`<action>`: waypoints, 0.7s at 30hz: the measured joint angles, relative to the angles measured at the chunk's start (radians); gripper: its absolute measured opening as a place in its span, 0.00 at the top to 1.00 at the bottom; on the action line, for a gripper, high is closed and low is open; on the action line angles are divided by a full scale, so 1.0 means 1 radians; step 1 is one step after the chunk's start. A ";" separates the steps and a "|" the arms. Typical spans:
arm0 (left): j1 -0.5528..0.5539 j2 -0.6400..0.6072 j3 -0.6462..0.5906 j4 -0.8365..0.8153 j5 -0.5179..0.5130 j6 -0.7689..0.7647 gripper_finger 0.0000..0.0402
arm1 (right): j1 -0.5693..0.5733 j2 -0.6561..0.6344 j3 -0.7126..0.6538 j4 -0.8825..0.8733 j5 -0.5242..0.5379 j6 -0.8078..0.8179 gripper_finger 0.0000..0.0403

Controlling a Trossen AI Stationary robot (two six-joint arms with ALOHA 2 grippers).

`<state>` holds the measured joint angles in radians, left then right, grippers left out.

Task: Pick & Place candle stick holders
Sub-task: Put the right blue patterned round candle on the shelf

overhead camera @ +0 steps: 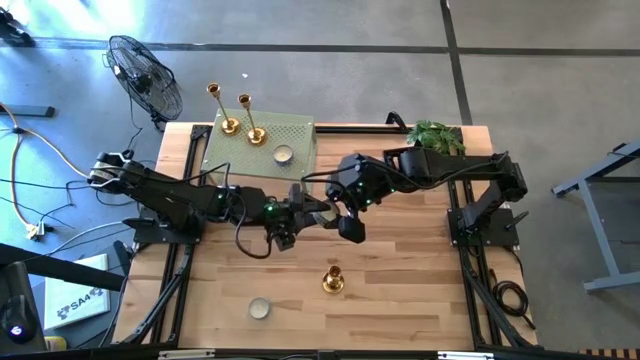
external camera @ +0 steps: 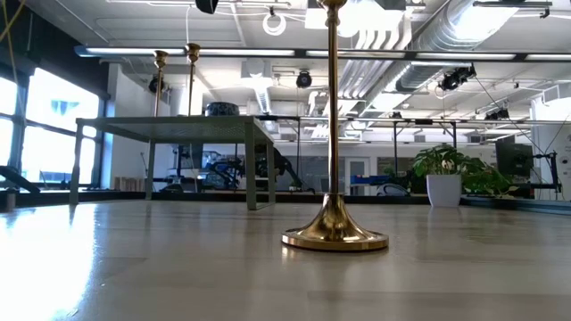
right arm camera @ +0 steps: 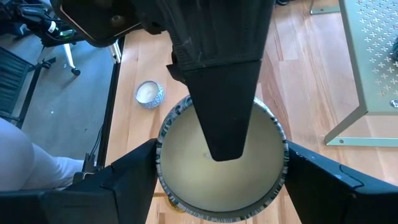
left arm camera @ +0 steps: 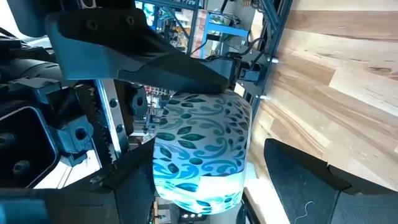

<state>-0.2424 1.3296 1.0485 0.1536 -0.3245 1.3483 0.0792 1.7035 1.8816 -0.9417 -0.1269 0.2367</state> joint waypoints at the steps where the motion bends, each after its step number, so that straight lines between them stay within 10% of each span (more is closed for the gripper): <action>1: 0.000 0.000 0.000 0.000 0.000 0.000 0.31 | 0.000 0.000 0.000 0.000 0.000 0.000 0.28; 21: 0.000 0.000 0.000 -0.005 0.042 -0.023 0.31 | 0.000 -0.001 0.000 0.002 0.007 -0.001 0.28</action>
<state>-0.2422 1.3295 1.0481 0.1486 -0.2826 1.3258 0.0792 1.7027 1.8820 -0.9397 -0.1196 0.2356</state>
